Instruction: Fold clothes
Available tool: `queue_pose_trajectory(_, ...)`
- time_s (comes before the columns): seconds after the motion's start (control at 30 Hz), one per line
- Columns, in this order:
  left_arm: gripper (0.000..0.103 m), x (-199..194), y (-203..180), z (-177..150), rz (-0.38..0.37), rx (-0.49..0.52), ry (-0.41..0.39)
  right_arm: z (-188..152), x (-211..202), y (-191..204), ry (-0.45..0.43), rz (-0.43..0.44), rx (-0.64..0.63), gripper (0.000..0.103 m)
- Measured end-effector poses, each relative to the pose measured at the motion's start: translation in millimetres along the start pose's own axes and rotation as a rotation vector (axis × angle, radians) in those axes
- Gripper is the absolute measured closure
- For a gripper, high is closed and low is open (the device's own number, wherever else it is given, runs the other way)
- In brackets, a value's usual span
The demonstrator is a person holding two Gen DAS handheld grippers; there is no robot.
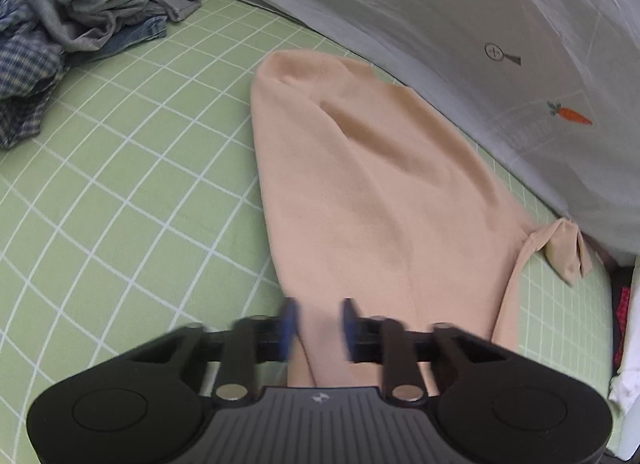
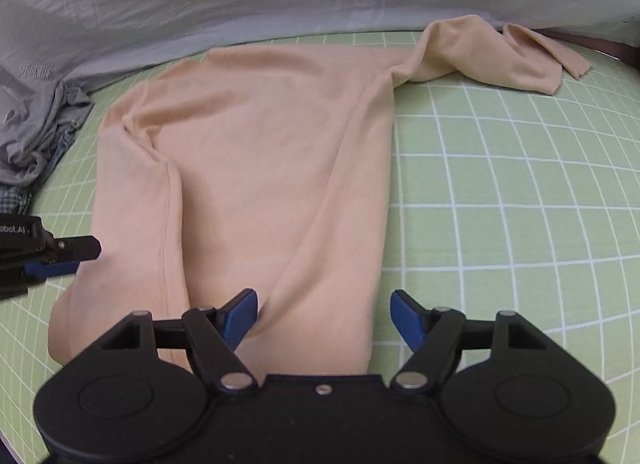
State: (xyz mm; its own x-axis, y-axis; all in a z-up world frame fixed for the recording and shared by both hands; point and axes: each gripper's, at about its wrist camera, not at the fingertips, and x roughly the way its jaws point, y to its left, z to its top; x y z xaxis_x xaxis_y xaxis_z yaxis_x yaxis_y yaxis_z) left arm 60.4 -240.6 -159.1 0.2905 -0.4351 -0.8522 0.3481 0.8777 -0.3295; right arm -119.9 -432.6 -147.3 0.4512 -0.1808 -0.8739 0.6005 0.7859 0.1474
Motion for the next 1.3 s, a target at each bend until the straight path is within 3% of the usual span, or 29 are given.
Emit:
queue_pose_trajectory(0.17, 0.102, -11, 10, 7, -0.024, -0.013, -0.022, -3, 3, 3, 0.006, -0.018, -0.028, 0.029)
queue_pose_trajectory(0.37, 0.102, -51, 34, 30, -0.006, -0.012, -0.089, -6, 6, 5, 0.019, -0.040, -0.040, 0.031)
queue_pose_trajectory(0.43, 0.102, -64, 46, 42, 0.051, -0.001, -0.132, -7, 8, 7, 0.022, -0.056, -0.043, 0.031)
queue_pose_trajectory(0.53, 0.102, -83, 70, 63, 0.203, 0.011, -0.211, -7, 9, 8, 0.024, -0.079, -0.036, 0.032)
queue_pose_trajectory(0.67, 0.100, -90, 104, 90, 0.342, -0.019, -0.257, -9, 7, 12, 0.014, -0.118, -0.028, 0.031)
queue_pose_trajectory(0.73, 0.092, -91, 104, 95, 0.351, -0.007, -0.256, -9, 3, 19, -0.008, -0.153, -0.046, 0.030)
queue_pose_trajectory(0.8, 0.061, -88, 93, 91, 0.315, 0.014, -0.250, -9, -1, 25, -0.035, -0.187, -0.067, 0.027)
queue_pose_trajectory(0.87, 0.043, -80, 76, 81, 0.268, 0.044, -0.223, -10, -3, 32, -0.065, -0.211, -0.084, 0.013)
queue_pose_trajectory(0.9, 0.036, -76, 68, 75, 0.248, 0.056, -0.209, -10, -2, 35, -0.071, -0.220, -0.093, 0.011)
queue_pose_trajectory(1.03, 0.034, -56, 29, 50, 0.140, 0.101, -0.102, -11, 6, 45, -0.033, -0.218, -0.135, 0.010)
queue_pose_trajectory(1.13, 0.034, -46, -3, 31, 0.062, 0.153, -0.037, -13, 6, 48, -0.025, -0.221, -0.174, 0.016)
queue_pose_trajectory(1.2, 0.034, -43, -24, 19, 0.031, 0.196, -0.011, -14, 3, 48, -0.018, -0.218, -0.198, 0.027)
queue_pose_trajectory(1.27, 0.034, -40, -42, 7, 0.002, 0.242, 0.008, -15, -1, 47, -0.012, -0.226, -0.217, 0.060)
queue_pose_trajectory(1.3, 0.034, -37, -49, 1, -0.003, 0.267, 0.019, -16, -2, 45, -0.010, -0.224, -0.218, 0.067)
